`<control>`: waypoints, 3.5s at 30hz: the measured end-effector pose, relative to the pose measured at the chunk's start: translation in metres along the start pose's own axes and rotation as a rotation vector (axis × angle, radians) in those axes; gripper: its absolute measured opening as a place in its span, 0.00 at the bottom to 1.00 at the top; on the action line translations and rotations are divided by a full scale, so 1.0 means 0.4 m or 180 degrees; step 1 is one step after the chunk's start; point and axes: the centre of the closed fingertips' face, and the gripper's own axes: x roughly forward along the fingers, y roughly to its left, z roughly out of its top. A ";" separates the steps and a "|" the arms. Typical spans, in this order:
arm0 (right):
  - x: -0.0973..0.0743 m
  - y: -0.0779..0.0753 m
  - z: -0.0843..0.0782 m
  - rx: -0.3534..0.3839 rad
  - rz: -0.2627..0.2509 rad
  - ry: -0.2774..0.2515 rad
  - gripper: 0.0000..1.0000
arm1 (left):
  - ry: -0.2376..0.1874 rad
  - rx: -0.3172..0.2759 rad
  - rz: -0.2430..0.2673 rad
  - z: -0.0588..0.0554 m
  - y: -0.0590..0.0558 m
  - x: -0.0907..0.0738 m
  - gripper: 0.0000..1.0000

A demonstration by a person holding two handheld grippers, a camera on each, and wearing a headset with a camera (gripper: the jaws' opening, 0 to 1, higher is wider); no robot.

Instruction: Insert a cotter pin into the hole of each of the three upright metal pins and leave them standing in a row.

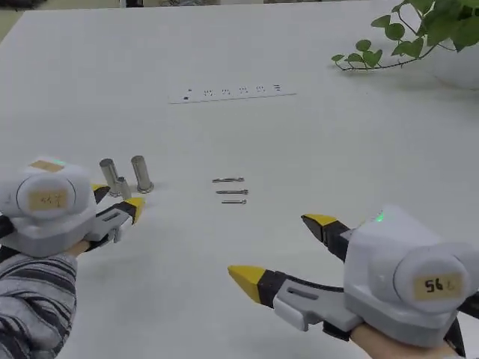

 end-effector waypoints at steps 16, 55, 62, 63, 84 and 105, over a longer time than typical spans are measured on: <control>0.001 0.008 -0.011 0.0034 0.0049 0.0055 0.70 | 0.0152 0.0101 -0.0056 -0.016 0.010 0.056 0.12; 0.005 0.011 -0.025 -0.0060 0.0059 0.0176 0.69 | 0.0227 0.0104 -0.0623 -0.026 -0.158 -0.011 0.05; 0.005 0.011 -0.030 -0.0083 0.0067 0.0207 0.69 | 0.0215 0.0107 -0.0654 -0.028 -0.165 -0.006 0.05; 0.006 0.010 -0.031 -0.0080 0.0068 0.0211 0.69 | 0.0216 0.0111 -0.0652 -0.029 -0.165 -0.006 0.06; 0.004 0.007 -0.042 -0.0062 0.0074 0.0291 0.65 | 0.0092 -0.0165 -0.0582 -0.011 -0.159 -0.018 0.17; 0.057 -0.090 0.005 -0.0382 0.0315 0.0667 0.32 | -0.0076 -0.0116 -0.0547 -0.003 -0.152 -0.134 0.55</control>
